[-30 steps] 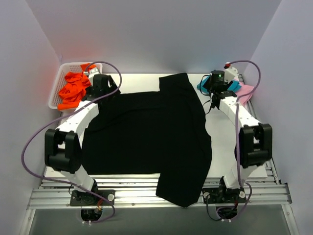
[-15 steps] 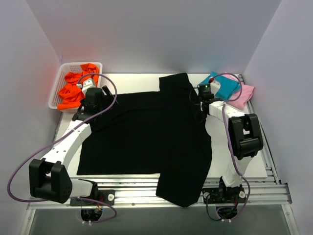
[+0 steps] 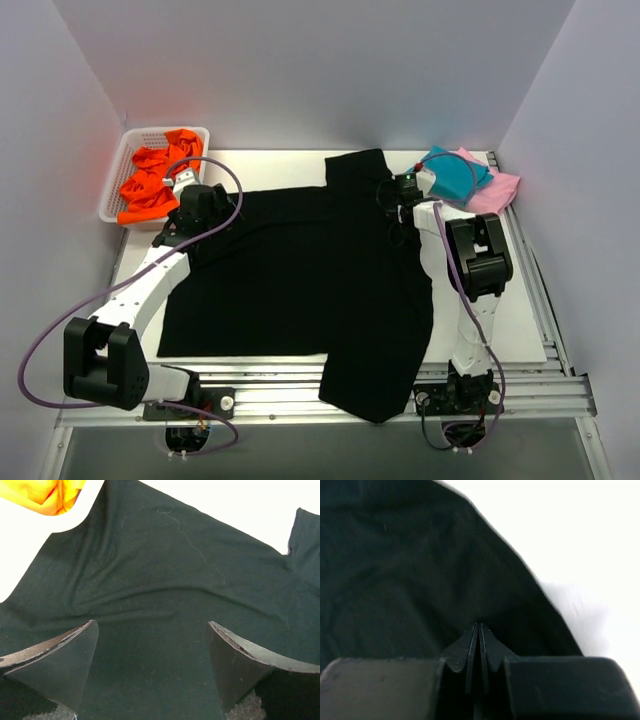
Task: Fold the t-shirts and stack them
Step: Flatten the tshirt out, then fold the tshirt
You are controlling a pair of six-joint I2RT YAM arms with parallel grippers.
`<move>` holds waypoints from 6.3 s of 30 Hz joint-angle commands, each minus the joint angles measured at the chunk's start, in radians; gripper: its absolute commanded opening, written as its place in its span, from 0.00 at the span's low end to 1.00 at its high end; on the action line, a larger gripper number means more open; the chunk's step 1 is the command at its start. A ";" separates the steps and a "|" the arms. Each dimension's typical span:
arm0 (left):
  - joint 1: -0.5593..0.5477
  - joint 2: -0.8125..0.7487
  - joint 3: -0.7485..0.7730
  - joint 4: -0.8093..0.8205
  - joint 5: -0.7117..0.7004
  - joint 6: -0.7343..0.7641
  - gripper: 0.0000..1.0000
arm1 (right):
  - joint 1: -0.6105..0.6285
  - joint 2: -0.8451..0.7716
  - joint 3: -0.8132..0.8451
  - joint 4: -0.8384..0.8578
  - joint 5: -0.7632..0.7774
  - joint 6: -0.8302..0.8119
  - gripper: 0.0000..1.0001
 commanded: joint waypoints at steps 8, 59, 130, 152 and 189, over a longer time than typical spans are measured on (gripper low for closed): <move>0.000 0.067 0.012 0.055 -0.028 -0.010 0.98 | -0.114 0.091 0.052 -0.034 -0.008 0.029 0.00; -0.444 -0.635 -0.328 -0.265 -0.226 -0.192 0.96 | 1.298 -0.644 -0.545 -0.946 0.460 1.112 0.91; -0.554 -0.324 -0.342 -0.666 -0.154 -0.577 0.92 | 0.996 -0.889 -0.661 -0.572 0.583 0.608 0.00; -0.645 -0.113 -0.276 -0.850 -0.131 -0.698 0.80 | 0.591 -0.998 -0.724 -0.403 0.436 0.307 0.00; -0.875 0.250 -0.112 -0.969 -0.249 -0.841 0.70 | 0.291 -0.941 -0.706 -0.404 0.471 0.304 0.00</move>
